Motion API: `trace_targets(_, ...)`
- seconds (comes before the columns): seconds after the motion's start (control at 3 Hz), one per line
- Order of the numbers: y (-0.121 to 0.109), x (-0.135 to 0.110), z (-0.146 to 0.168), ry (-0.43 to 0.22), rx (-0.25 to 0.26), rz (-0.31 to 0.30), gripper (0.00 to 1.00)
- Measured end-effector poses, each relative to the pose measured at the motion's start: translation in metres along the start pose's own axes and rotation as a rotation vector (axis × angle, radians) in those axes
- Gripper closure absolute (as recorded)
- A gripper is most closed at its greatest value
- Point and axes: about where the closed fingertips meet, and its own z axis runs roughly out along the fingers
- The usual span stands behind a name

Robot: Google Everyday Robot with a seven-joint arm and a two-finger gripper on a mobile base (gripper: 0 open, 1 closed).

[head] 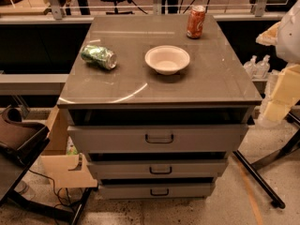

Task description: Place green can upright

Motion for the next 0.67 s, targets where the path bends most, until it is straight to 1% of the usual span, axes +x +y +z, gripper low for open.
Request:
trace_targets(0.33, 0.0, 0.0, 0.0, 0.0, 0.0, 0.0, 0.0)
trace_targets(0.67, -0.044, -0.031, 0.002, 0.009, 0.065, 0.023, 0.0)
